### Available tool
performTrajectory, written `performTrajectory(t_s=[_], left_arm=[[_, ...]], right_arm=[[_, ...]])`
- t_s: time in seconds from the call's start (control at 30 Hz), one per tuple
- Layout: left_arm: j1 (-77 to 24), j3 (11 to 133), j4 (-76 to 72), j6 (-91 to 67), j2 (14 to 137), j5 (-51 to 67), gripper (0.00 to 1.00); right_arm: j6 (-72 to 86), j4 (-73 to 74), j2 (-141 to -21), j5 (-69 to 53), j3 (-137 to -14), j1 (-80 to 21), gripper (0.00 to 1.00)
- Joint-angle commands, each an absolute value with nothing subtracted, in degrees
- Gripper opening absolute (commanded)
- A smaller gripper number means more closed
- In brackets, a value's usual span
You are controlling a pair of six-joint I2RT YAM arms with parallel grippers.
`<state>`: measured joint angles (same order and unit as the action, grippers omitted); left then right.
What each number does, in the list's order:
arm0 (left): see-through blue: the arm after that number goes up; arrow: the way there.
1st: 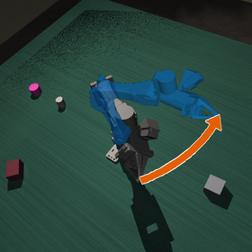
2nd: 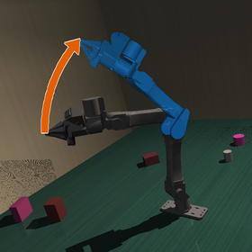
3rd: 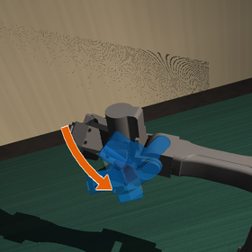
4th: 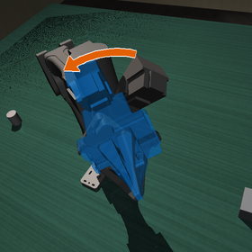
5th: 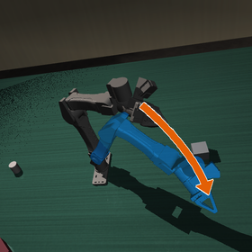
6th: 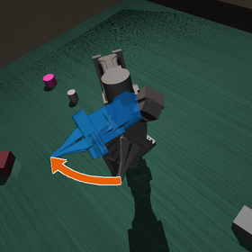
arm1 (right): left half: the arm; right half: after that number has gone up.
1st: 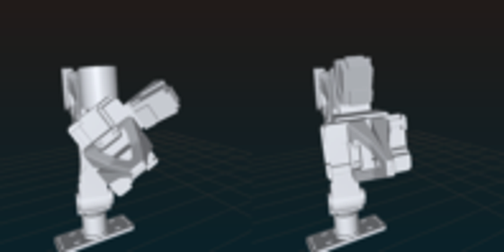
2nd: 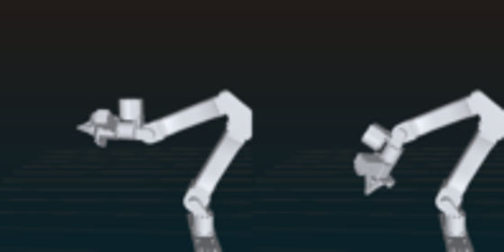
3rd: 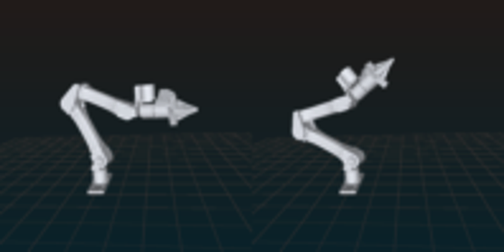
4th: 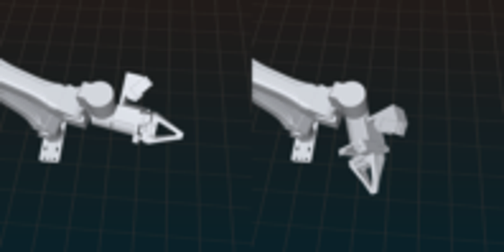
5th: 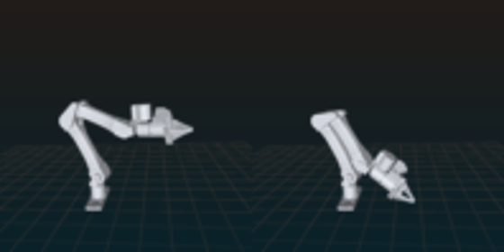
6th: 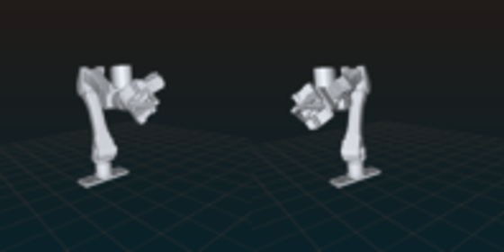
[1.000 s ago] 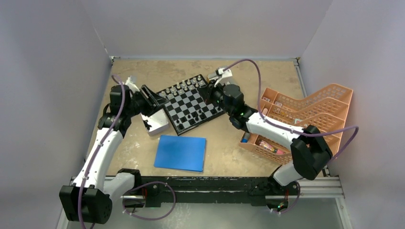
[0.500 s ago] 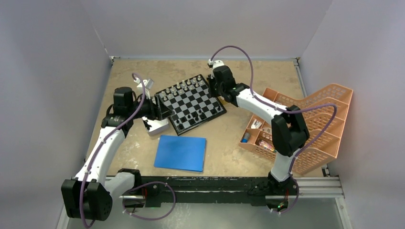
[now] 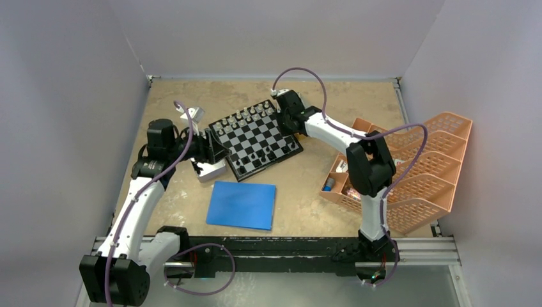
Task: Set up the chess pieces on the board
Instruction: Place the chess piece on the chessboard.
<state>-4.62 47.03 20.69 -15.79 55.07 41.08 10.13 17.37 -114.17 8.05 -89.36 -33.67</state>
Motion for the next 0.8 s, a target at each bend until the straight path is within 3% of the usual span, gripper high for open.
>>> performTrajectory(t_s=[0.0, 0.77], left_arm=[[-4.57, 47.8, 20.0, -13.81, 53.88, 40.68, 0.61], [-4.66, 47.76, 20.17, -13.01, 53.48, 42.23, 0.61]], right_arm=[[8.38, 21.61, -115.04, 10.25, -93.87, -33.14, 0.02], [6.55, 23.55, -118.82, 5.04, -94.38, -31.29, 0.07]])
